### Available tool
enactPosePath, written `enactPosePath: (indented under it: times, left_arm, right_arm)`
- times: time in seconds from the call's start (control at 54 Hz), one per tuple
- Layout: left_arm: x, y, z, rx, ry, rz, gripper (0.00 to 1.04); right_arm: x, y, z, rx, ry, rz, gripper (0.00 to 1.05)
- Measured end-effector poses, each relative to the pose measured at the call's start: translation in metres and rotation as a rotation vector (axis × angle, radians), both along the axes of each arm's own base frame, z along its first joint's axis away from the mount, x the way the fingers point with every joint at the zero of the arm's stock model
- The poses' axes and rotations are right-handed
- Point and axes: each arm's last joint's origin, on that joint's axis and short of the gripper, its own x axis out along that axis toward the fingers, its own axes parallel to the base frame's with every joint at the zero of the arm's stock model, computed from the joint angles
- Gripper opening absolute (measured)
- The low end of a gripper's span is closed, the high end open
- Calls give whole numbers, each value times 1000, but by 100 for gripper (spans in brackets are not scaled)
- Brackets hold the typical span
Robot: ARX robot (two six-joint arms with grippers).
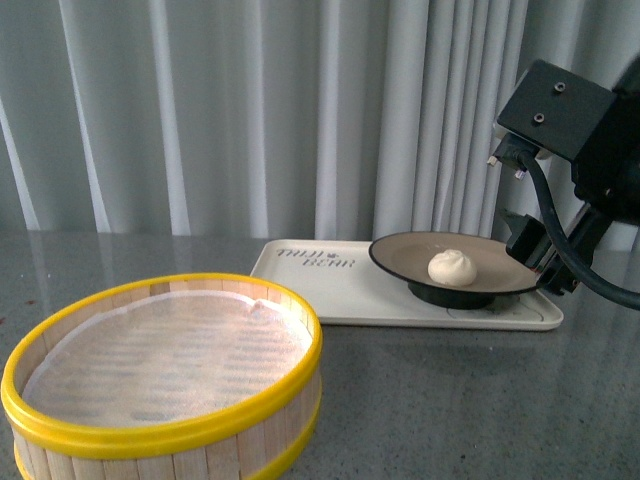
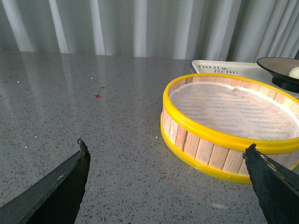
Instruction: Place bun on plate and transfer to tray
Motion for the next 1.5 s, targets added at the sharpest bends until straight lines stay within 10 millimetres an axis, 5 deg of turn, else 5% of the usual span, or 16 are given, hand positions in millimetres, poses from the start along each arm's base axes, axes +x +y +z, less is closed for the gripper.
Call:
enactPosePath:
  times: [0.204, 0.5, 1.001, 1.501]
  left_arm:
    - [0, 0, 0, 0, 0, 1, 98]
    - [0, 0, 0, 0, 0, 1, 98]
    - [0, 0, 0, 0, 0, 0, 98]
    - [0, 0, 0, 0, 0, 1, 98]
  right_arm:
    - [-52, -18, -21, 641, 26, -68, 49]
    - [-108, -34, -45, 781, 50, -71, 1]
    - [-171, -51, -63, 796, 46, -76, 2]
    - [-205, -51, -74, 798, 44, -75, 2]
